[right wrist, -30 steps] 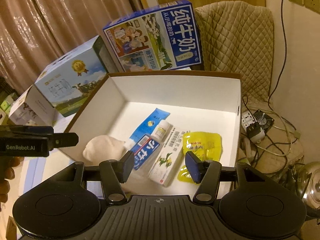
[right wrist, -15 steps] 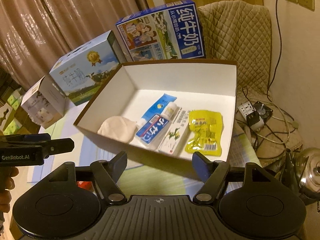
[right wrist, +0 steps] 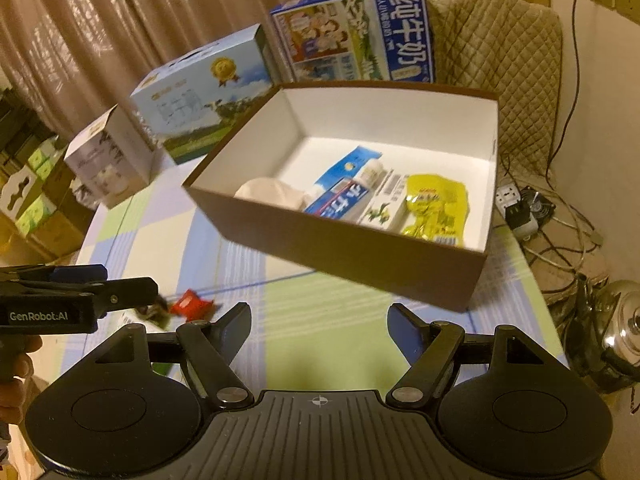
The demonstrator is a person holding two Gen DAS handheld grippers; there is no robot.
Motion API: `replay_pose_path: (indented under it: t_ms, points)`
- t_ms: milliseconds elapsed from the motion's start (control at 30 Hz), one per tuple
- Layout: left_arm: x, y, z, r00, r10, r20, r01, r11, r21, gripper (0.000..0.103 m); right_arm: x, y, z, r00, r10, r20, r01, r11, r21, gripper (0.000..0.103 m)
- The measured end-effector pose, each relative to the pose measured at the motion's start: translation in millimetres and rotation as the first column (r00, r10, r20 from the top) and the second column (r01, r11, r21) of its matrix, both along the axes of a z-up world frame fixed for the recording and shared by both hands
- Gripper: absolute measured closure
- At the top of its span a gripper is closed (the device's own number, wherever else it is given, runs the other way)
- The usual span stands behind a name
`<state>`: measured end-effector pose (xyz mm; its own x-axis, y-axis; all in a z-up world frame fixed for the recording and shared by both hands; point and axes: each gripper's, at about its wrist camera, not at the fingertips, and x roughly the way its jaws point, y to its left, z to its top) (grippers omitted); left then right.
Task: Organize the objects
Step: 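Withdraw both tools from the box toward the remaining table items, then grasp the white hair clip with right tool while left tool approaches the green spray box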
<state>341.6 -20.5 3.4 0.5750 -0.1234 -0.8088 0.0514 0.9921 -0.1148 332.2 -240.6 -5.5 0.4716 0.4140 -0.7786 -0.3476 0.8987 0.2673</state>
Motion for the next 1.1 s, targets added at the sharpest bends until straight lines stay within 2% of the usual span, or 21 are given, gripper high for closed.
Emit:
replay_pose_path:
  t_ms: [567, 767, 1100]
  points:
    - [-55.4, 24.8, -19.0, 0.995, 0.081, -0.055, -0.081, 0.997, -0.010, 0.016, -36.1, 20.4, -30.0, 0.990, 0.123, -0.070, -0.123, 0.992, -0.002, 0.029]
    - [-70.0, 33.4, -32.6, 0.990, 0.117, -0.083, -0.118, 0.993, -0.014, 0.016, -44.0, 26.0, -44.2, 0.983, 0.160, -0.088, -0.160, 0.987, 0.011, 0.016]
    - [-90.0, 53.1, -51.4, 0.973, 0.190, -0.130, -0.192, 0.981, -0.001, 0.016, -53.3, 44.4, -62.8, 0.963, 0.253, -0.088, -0.257, 0.966, -0.033, 0.015]
